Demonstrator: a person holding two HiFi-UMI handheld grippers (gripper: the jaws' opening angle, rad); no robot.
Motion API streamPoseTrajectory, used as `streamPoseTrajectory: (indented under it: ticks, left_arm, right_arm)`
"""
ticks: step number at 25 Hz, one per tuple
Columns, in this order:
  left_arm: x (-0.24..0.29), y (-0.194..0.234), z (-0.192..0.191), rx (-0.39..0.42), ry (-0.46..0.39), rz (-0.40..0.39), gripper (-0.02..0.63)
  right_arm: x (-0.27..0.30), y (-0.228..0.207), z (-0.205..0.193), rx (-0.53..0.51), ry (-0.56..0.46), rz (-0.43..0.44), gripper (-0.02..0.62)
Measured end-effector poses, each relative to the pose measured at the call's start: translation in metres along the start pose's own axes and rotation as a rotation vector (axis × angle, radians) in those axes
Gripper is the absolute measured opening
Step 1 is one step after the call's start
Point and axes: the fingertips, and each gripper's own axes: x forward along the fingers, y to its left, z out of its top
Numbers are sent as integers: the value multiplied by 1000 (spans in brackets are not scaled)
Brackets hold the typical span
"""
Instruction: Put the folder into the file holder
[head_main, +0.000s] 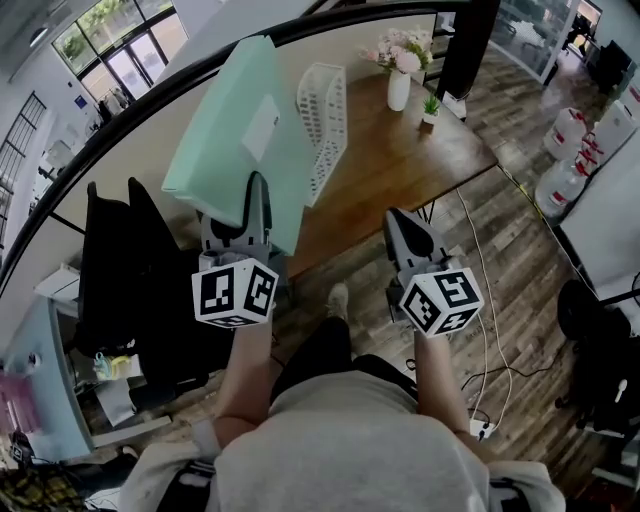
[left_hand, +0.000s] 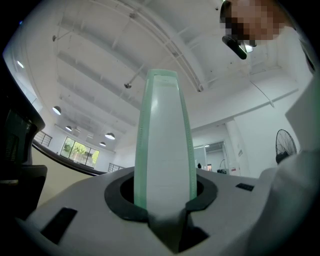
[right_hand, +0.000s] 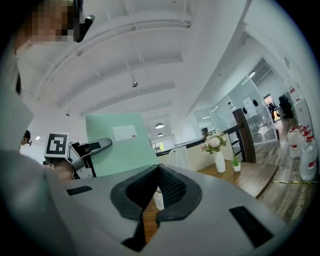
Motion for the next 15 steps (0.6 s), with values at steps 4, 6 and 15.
streamPoseTrajectory:
  ticks: [4,6,15]
  left_arm:
    - [37,11,-17,-19,6,-3,164]
    - [57,15,-25,-24,10,-14,164]
    - [126,33,-51,-58,44,-74,164]
  right_arm:
    - [27,-25,3,-5,2,-22,8]
    - [46,-34,9,-11,0,-21,8]
    - [117,-55,24,-34,-16,-24,8]
